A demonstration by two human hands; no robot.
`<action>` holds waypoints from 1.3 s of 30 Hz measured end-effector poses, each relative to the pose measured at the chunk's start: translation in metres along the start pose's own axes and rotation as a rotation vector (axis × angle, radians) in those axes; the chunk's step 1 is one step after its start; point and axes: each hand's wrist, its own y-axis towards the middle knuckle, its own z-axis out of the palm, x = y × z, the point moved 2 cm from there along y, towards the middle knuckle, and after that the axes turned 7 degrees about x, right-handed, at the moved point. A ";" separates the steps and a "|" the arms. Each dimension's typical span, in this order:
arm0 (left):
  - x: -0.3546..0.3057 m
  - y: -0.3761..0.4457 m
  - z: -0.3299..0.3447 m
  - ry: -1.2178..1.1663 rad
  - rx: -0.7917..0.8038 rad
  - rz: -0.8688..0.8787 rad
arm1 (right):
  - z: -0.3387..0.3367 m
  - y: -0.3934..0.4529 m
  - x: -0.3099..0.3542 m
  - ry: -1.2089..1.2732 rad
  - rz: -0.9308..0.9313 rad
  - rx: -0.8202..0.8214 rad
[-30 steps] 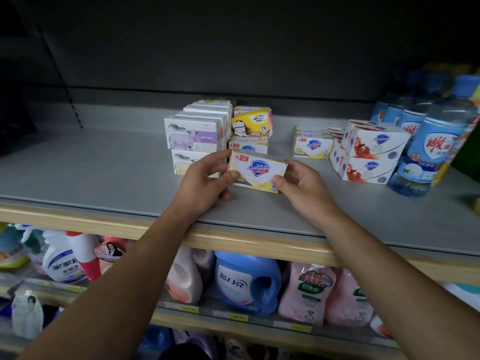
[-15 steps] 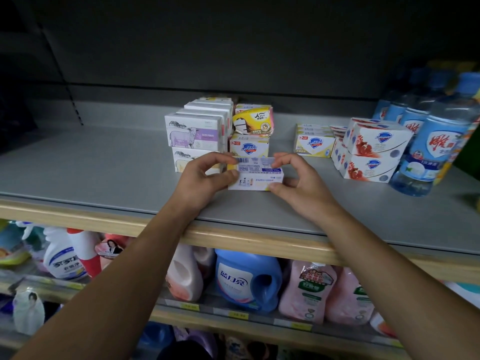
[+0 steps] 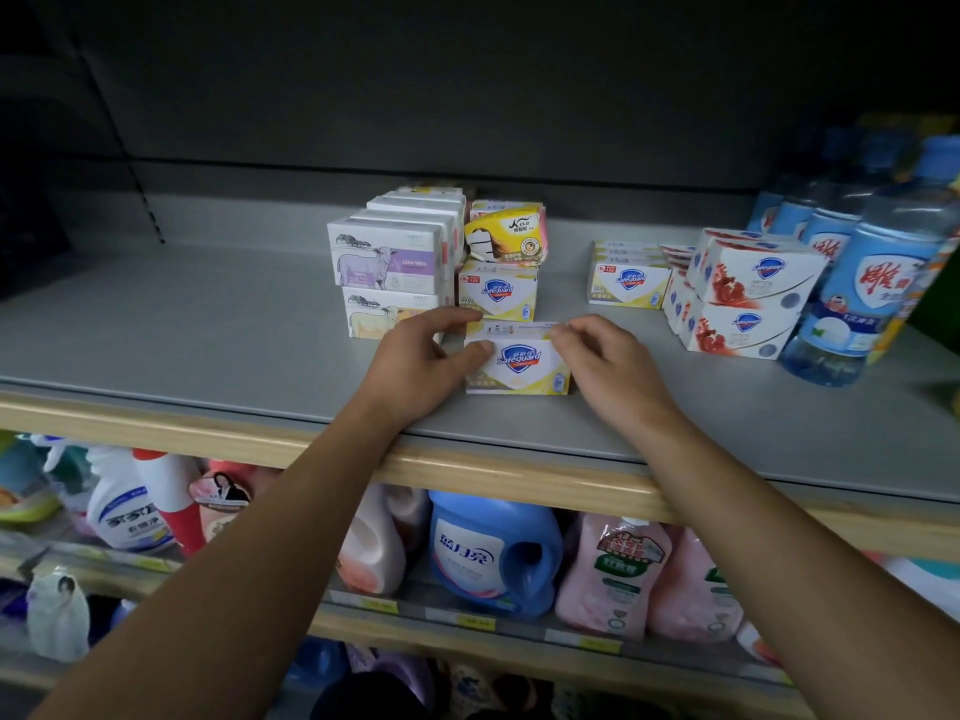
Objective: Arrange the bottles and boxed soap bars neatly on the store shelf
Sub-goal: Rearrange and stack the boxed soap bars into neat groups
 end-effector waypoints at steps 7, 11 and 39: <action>-0.008 -0.003 0.006 0.261 -0.069 0.166 | -0.015 -0.001 0.010 -0.065 -0.041 -0.018; -0.024 0.004 0.022 0.510 -0.059 0.359 | -0.067 0.012 0.013 -0.395 -0.204 -0.258; -0.039 0.169 0.183 0.690 -0.046 0.343 | -0.130 0.034 -0.066 -0.745 -0.091 -0.378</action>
